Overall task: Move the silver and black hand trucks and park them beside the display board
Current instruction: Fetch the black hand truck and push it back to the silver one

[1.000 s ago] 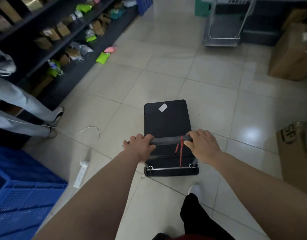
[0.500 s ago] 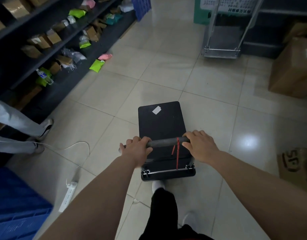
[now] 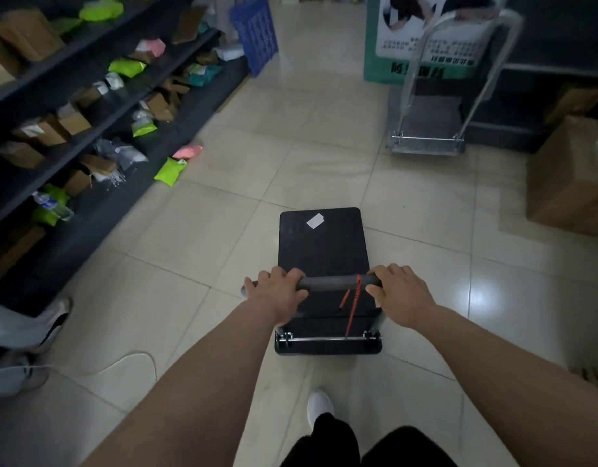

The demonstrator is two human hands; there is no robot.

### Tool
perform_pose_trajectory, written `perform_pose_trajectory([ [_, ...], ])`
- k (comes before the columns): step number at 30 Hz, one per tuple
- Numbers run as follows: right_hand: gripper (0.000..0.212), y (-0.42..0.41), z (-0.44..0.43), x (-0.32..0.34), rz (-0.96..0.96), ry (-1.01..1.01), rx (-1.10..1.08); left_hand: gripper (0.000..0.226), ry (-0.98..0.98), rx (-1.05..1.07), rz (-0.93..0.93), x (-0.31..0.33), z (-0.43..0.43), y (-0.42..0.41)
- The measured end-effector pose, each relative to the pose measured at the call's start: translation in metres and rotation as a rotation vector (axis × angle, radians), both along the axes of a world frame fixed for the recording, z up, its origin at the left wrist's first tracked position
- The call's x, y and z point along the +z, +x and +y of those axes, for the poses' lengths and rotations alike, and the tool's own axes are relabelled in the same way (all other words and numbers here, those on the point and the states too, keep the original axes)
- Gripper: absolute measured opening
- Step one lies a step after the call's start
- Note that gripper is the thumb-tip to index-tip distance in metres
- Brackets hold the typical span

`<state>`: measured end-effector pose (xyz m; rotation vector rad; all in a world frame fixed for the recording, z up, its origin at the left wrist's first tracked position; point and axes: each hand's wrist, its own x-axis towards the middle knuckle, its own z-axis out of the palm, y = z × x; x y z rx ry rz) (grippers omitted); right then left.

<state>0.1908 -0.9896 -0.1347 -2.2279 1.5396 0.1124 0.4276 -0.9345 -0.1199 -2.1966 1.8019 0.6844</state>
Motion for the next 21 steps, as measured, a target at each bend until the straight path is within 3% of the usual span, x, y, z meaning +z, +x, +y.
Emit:
perform_pose_trajectory([
  [8, 0.032, 0.017, -0.116, -0.005, -0.002, -0.036, -0.040, 0.032, -0.009, -0.045, -0.005, -0.005, -0.128, 0.021],
  [15, 0.031, 0.030, -0.242, -0.011, 0.006, -0.099, 0.054, 0.031, -0.009, -0.007, -0.024, -0.003, -0.245, 0.036],
  [21, 0.031, 0.035, -0.362, -0.011, -0.009, 0.003, 0.073, 0.030, 0.022, 0.053, -0.010, 0.000, -0.354, 0.036],
])
